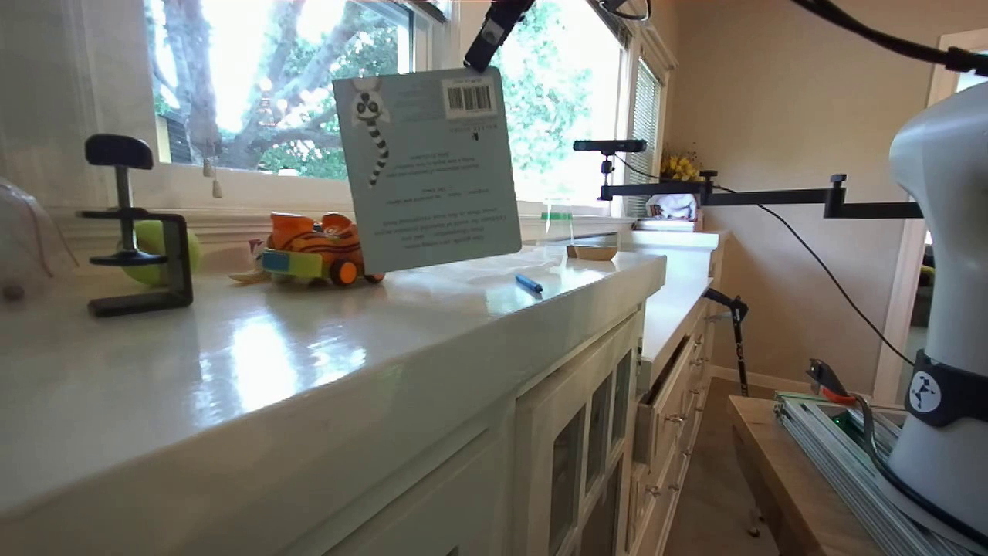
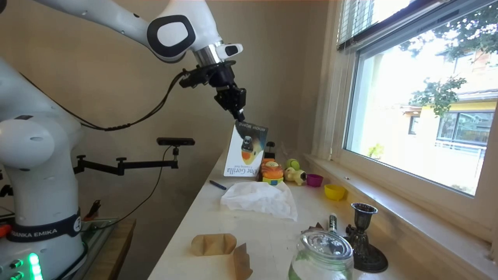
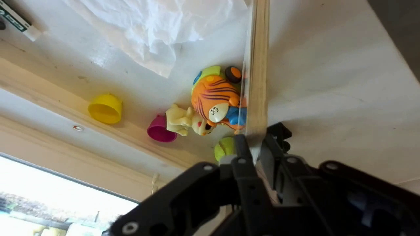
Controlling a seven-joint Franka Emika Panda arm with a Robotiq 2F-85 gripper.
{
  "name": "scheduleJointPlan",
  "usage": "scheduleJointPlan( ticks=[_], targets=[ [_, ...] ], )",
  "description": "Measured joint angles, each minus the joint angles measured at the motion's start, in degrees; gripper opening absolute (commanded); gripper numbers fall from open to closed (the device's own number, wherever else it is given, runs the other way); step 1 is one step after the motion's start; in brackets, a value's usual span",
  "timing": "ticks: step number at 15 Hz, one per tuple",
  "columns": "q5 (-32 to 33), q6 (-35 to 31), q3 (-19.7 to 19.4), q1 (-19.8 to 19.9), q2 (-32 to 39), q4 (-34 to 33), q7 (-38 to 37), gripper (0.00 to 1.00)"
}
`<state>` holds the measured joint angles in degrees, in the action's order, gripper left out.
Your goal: Flip the children's book over
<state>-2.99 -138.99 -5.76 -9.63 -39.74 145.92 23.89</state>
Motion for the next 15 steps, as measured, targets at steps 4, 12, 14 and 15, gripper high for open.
scheduleJointPlan(
  ticks=[4,12,14,15],
  targets=[
    [0.85,0.0,0.0,0.39,0.7,-1.5,0.0,0.04],
    [1.62,-0.85,0.72,-0.25,3.44,-5.23,0.48,0.04],
    [1.62,-1.54,1.44,-1.12,5.36,-6.72,0.58,0.04],
    [1.62,-1.97,1.84,-1.57,6.42,-7.5,0.6,0.04]
  ],
)
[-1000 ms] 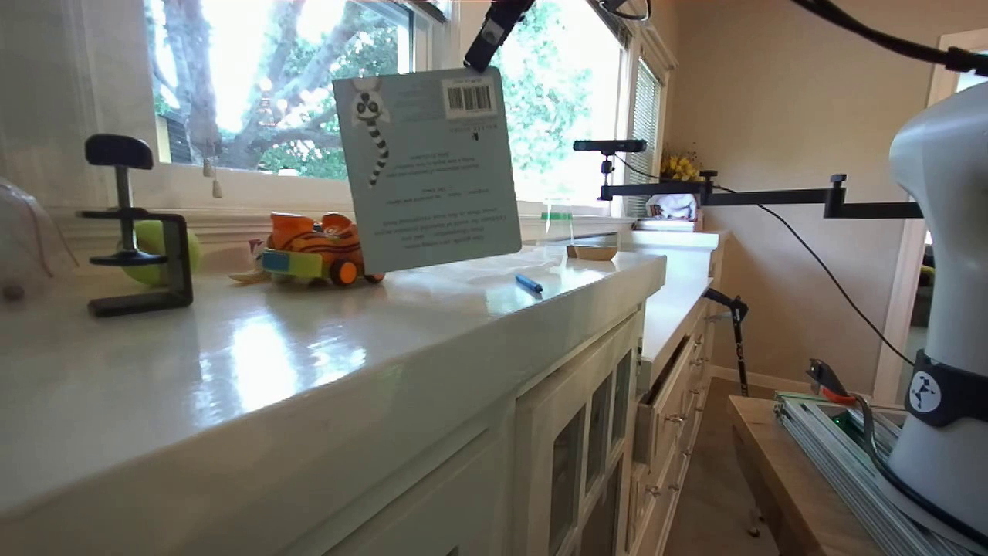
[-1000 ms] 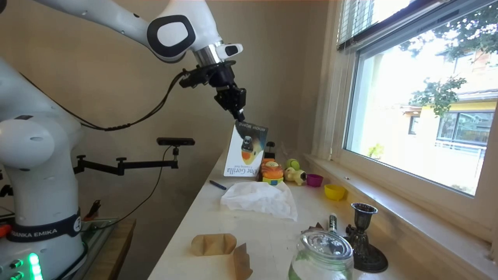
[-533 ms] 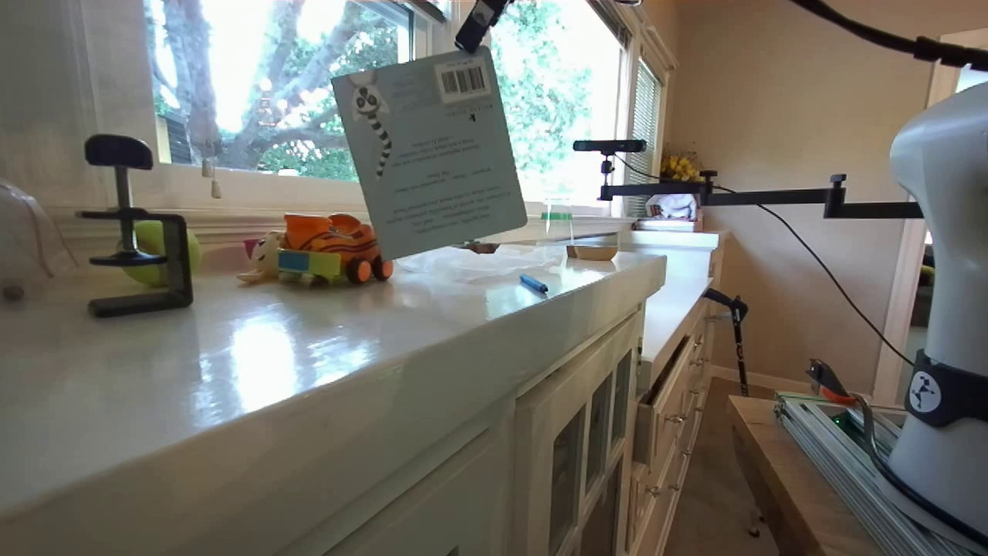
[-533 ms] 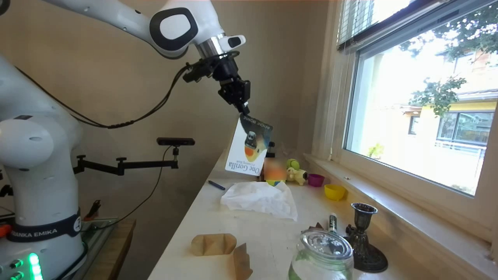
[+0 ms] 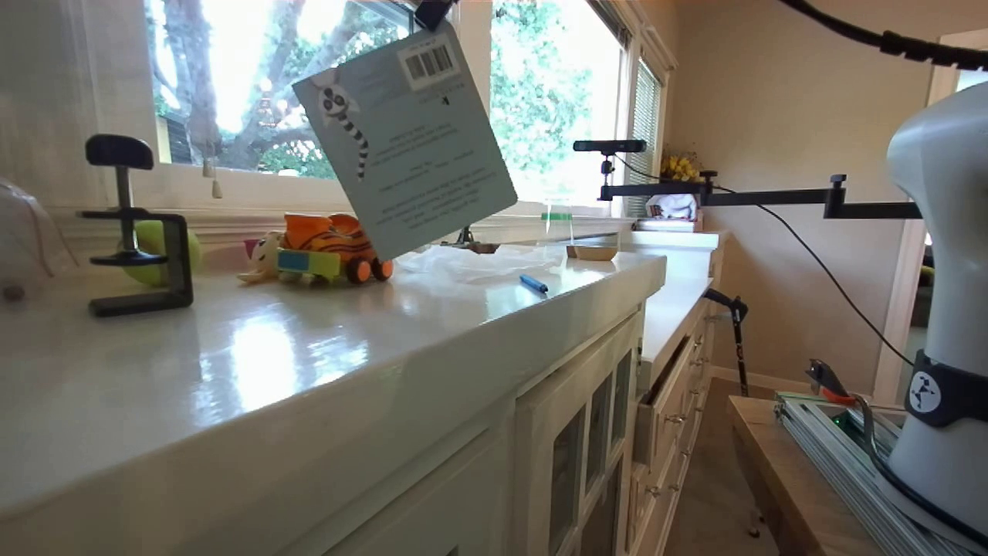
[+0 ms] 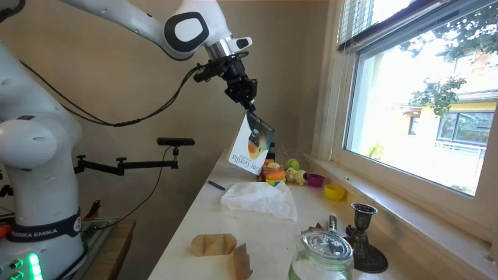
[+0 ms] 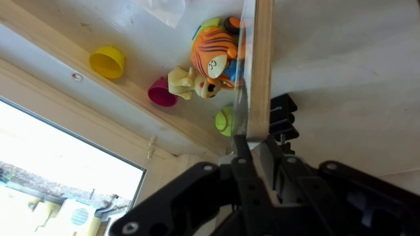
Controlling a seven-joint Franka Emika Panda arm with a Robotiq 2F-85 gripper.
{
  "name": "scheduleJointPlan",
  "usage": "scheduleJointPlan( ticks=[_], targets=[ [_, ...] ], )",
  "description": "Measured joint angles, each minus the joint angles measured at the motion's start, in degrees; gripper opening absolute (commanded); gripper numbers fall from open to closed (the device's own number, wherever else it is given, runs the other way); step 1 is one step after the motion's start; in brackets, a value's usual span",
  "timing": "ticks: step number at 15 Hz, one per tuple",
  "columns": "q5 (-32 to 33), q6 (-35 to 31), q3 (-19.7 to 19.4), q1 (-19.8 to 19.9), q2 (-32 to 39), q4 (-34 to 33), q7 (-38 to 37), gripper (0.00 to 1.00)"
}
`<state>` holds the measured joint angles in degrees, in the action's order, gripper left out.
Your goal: Flip the children's book over
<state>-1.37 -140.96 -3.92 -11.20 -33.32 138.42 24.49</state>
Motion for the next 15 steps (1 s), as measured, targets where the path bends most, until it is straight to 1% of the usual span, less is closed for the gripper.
scheduleJointPlan(
  ticks=[7,15],
  targets=[
    [-0.08,-1.12,1.94,-3.68,7.1,-5.29,1.5,0.04],
    [-2.11,-1.12,3.25,-8.62,10.68,-8.61,6.35,0.04]
  ],
)
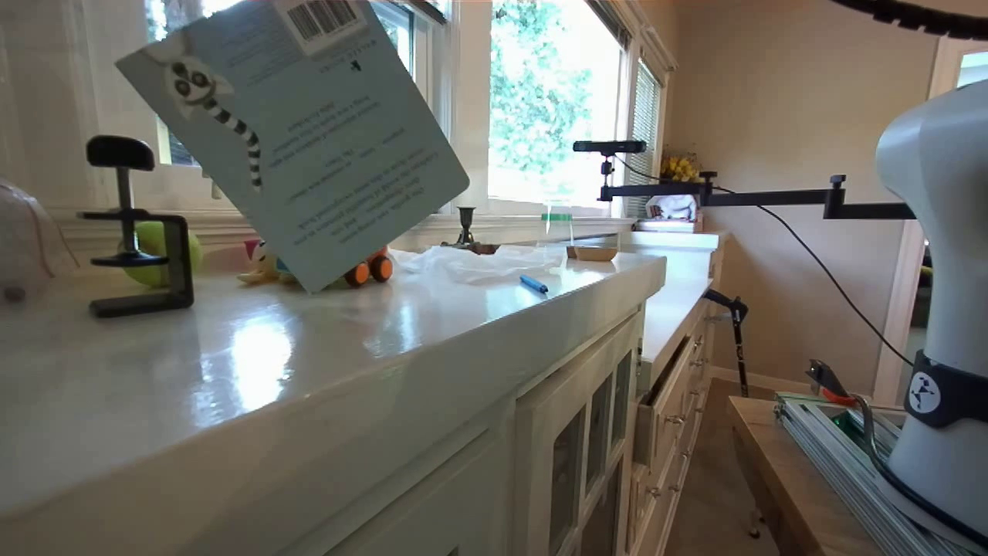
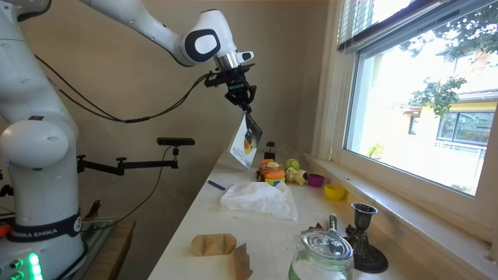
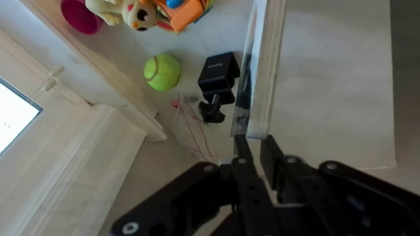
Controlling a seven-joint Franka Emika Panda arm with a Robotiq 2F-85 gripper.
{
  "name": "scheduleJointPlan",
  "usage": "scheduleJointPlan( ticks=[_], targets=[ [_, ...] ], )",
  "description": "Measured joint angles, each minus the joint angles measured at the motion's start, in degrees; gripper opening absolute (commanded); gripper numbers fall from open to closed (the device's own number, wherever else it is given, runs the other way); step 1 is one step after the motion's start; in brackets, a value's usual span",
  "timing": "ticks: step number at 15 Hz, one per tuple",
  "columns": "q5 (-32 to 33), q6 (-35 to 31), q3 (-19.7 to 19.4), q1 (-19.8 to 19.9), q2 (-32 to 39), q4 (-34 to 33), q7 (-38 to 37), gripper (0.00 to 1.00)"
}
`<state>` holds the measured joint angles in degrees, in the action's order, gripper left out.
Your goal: Flip the children's book over
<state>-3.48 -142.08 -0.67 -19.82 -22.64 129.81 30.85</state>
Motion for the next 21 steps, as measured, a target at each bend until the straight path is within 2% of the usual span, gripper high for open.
scheduleJointPlan(
  ticks=[5,10,14,21],
  targets=[
    [-5.32,0.01,0.23,-3.52,1.08,-2.27,5.89,0.04],
    [-14.17,0.94,0.23,-6.17,2.04,-3.19,12.14,0.04],
    [-19.66,3.08,-0.19,-5.88,3.05,-3.0,14.84,0.04],
    [-20.57,3.45,-0.06,-2.59,3.75,-2.41,14.82,0.04]
  ],
)
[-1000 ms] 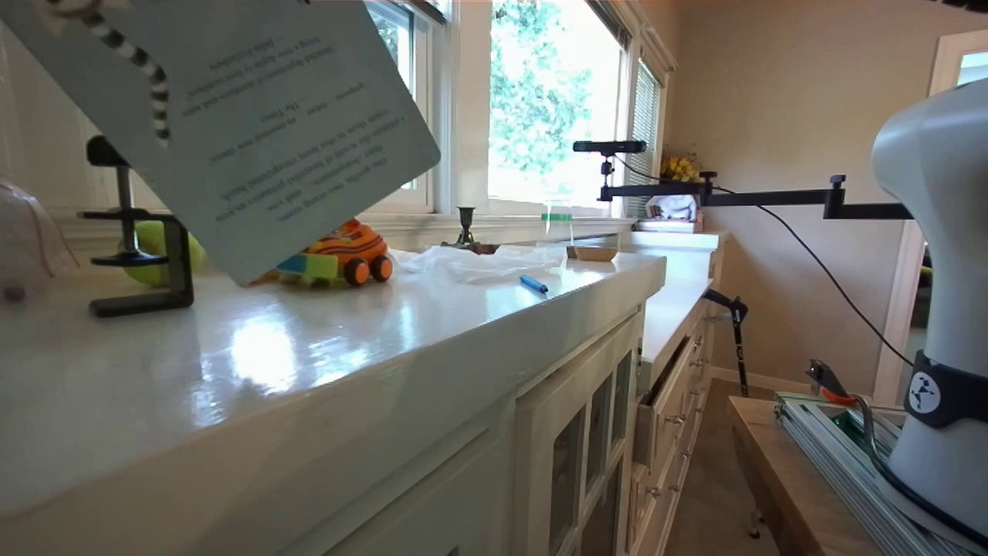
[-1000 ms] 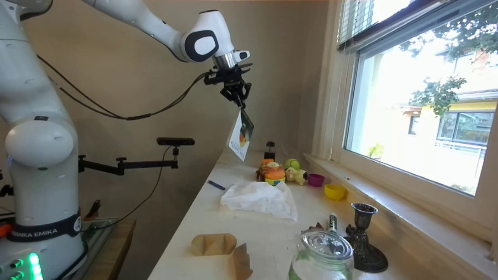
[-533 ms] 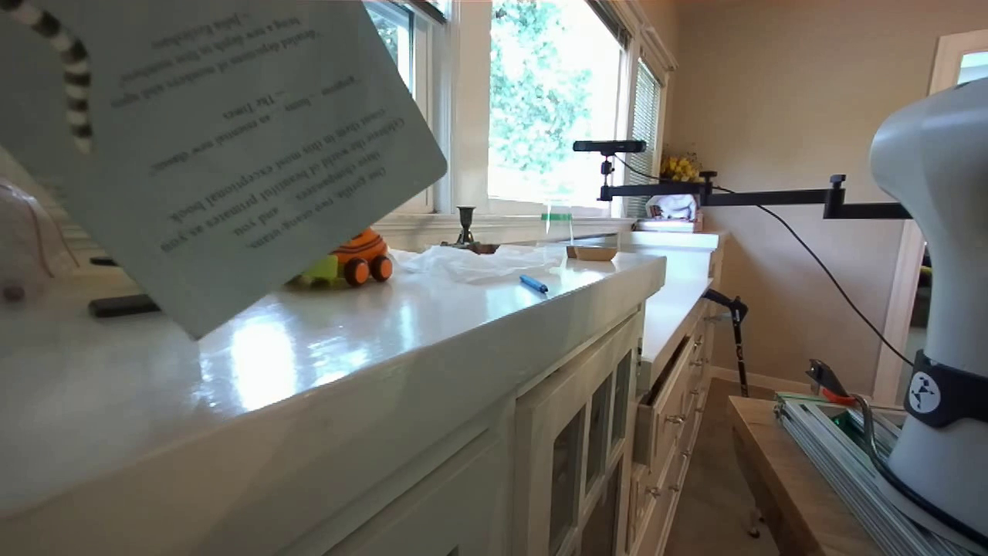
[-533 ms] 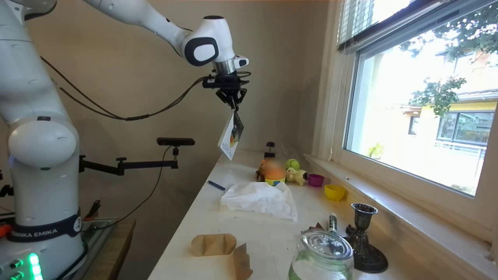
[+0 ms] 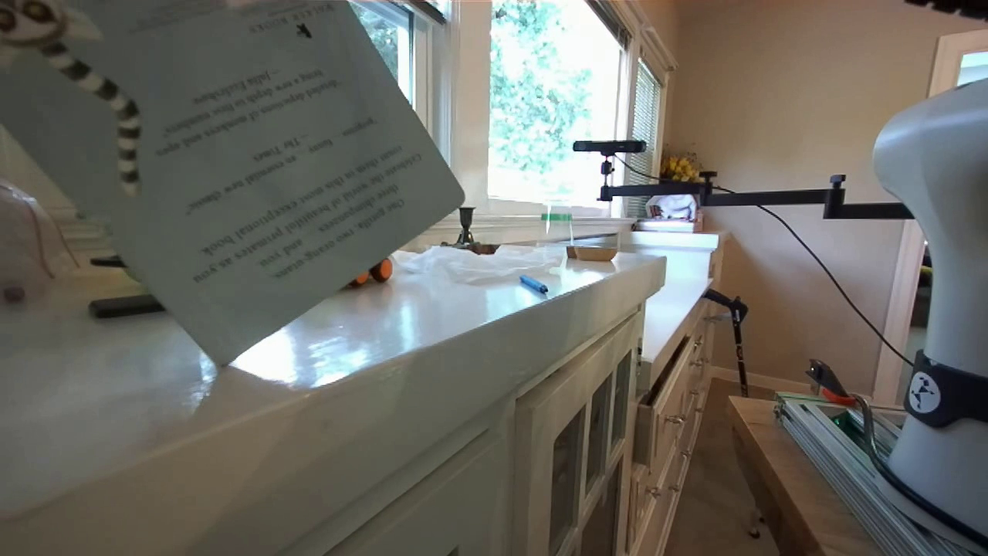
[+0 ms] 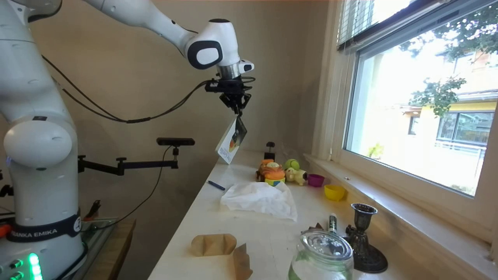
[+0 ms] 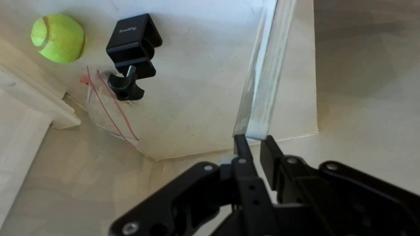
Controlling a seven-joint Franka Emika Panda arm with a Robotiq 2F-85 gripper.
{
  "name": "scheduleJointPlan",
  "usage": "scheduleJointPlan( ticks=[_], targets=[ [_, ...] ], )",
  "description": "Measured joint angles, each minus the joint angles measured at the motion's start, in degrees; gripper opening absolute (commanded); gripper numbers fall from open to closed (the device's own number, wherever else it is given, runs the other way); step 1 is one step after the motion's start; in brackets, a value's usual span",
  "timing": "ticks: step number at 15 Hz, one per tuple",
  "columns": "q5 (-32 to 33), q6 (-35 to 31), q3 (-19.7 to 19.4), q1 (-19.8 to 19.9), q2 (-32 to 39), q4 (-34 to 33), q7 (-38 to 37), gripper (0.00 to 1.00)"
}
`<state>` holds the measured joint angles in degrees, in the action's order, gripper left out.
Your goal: Flip the children's book over
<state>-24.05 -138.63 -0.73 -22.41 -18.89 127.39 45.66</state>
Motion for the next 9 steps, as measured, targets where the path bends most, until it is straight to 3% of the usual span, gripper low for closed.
scheduleJointPlan(
  ticks=[9],
  targets=[
    [2.1,-0.74,0.79,5.79,0.21,2.06,-0.45,0.04]
  ],
)
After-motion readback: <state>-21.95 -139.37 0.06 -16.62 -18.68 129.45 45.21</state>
